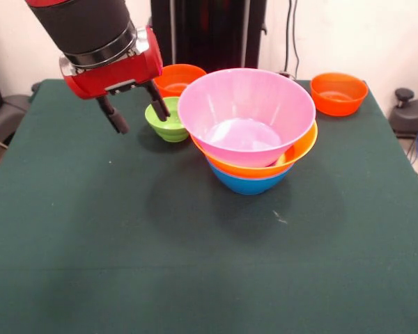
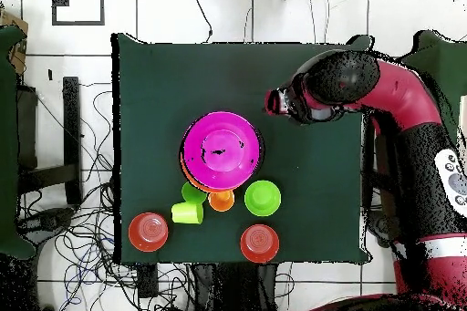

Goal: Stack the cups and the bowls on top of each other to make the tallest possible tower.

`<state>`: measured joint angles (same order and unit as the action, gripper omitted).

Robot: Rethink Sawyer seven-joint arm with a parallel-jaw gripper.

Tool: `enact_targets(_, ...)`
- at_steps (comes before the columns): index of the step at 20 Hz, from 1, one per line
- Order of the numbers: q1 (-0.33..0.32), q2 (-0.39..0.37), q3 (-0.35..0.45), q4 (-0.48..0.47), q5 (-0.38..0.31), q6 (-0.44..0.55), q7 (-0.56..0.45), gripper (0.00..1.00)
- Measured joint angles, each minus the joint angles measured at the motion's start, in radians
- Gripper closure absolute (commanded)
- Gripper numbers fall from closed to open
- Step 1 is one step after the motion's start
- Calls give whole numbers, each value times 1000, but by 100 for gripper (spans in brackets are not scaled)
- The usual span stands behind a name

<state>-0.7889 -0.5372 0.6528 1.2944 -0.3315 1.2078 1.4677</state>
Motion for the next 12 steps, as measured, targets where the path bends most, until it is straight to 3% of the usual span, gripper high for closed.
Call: enact_targets(12, 0, 3, 16, 1, -3, 0, 0, 0)
